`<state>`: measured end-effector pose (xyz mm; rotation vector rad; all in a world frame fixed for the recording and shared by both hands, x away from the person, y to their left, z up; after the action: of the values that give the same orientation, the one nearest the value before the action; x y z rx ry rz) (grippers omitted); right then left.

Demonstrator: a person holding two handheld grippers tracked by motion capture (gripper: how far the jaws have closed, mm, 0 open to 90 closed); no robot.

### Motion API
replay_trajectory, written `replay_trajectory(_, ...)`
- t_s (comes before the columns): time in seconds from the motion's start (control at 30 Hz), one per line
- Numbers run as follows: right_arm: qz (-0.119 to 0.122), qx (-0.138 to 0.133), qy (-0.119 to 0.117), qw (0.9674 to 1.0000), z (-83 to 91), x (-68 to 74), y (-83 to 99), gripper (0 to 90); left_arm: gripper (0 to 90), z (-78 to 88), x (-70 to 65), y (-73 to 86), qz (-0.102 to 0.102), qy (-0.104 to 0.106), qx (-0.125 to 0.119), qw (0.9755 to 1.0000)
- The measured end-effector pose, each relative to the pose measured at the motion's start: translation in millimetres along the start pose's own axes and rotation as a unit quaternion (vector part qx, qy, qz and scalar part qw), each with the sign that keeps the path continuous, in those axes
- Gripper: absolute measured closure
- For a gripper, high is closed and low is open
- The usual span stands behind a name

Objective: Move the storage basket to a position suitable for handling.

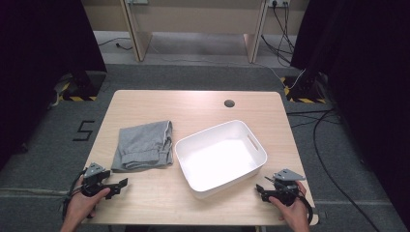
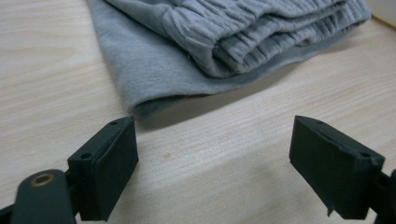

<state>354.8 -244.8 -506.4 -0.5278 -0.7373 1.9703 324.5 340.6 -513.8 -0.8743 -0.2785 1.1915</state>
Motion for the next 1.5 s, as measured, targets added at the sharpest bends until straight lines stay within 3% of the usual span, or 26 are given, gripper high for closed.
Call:
replay_trajectory(0.3,0.000,-0.001,0.000,1.0000,-0.3,-0.3,-0.1,14.8,15.0,6.5,9.1,-16.3,0.010,-0.018,-0.021,0.9996)
replay_trajectory(0.63,-0.001,0.000,-0.001,1.0000,-0.6,-0.4,-0.3,14.7,14.9,1.4,22.1,-45.2,0.029,-0.019,-0.043,0.9985)
replay_trajectory(1.07,0.007,-0.003,-0.001,1.0000,-1.2,-2.1,-0.7,14.7,15.0,-24.2,23.6,-62.5,0.057,-0.006,-0.021,0.9981)
replay_trajectory(1.5,0.003,-0.001,-0.001,1.0000,-1.2,-1.6,-0.8,14.7,15.0,-30.5,20.7,-64.8,0.051,-0.006,-0.012,0.9986)
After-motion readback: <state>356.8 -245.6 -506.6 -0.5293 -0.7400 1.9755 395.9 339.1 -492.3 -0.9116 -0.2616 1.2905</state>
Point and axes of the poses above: each handheld gripper's, and its own axes: z roughly backward along the jaws, y roughly out of its underside, x roughly to its left, the point moved 3 cm from there along -z, roughly forward along the jaws, and after that the axes turned 6 degrees about y, right-handed, at the moved point
